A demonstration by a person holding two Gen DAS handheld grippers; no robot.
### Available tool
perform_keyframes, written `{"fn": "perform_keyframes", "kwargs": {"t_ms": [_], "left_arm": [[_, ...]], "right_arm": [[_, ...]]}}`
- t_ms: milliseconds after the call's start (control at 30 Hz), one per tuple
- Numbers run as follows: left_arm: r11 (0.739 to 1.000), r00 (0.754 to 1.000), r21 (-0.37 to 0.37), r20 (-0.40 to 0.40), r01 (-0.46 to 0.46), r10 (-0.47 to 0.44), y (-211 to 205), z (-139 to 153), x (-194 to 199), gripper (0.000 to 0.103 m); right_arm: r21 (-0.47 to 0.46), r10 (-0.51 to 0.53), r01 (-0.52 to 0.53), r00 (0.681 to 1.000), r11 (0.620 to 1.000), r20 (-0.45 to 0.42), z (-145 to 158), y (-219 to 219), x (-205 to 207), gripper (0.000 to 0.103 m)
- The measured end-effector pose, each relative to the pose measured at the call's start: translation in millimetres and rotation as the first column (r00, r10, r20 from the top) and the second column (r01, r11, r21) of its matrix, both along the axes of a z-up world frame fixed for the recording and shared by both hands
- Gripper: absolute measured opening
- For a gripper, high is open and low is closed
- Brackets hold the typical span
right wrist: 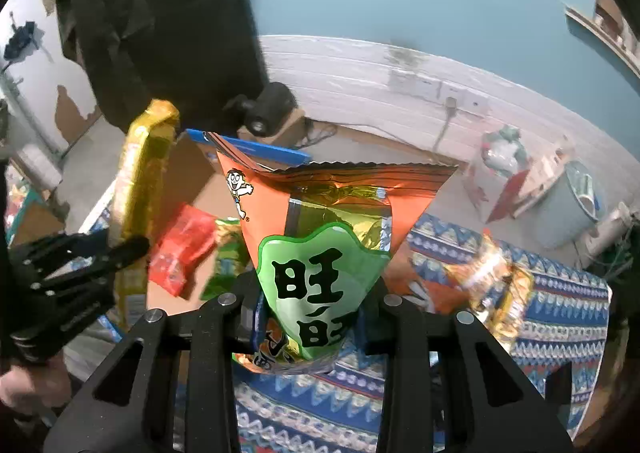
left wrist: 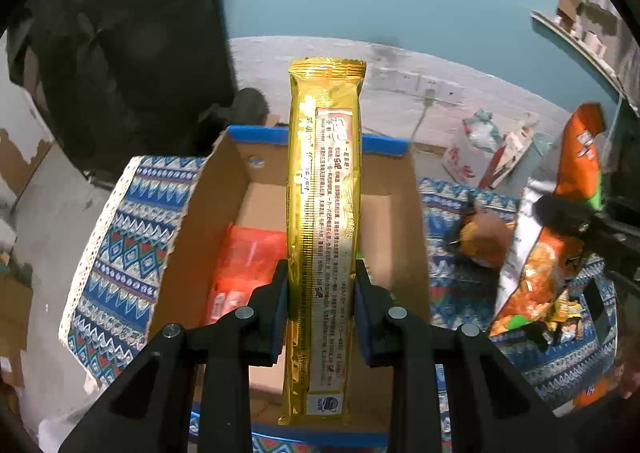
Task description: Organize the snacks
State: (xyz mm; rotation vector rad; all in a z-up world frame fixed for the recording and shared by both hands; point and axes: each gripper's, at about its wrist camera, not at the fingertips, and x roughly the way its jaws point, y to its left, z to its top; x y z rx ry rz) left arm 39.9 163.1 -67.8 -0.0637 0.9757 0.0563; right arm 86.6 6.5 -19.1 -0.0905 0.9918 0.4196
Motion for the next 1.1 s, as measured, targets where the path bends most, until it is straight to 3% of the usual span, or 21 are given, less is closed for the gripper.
{"fn": "perform_keyframes", "kwargs": {"t_ms": [600, 667, 833, 1100], "left_arm": [[0.991, 0.984, -0.024, -0.127, -0.128, 0.124, 64, -46, 6, 0.030], [0.991, 0.983, -0.013, -0.125, -0.136, 0.133, 65, -45, 4, 0.030], [0.987, 0.982, -0.014, -0.107, -0.158, 0.155, 75, -38, -3, 0.046], [0.979, 0.977, -0.037, -0.083, -0.202, 0.198, 91, -26, -11, 0.048]], "right_arm": [[0.022, 0.142, -0.140, 0.987, 0.990, -0.078, -26, 95, 19, 0.032], [0.037, 0.148, -0.145, 0.984, 0.989, -0.095, -29, 101, 22, 0.032], [0.041, 0.163, -0.159, 0.981, 0.986, -0.105, -33, 122, 26, 0.032], [0.058, 0.179, -0.172, 0.971, 0.983, -0.156, -51, 145, 32, 0.032]]}}
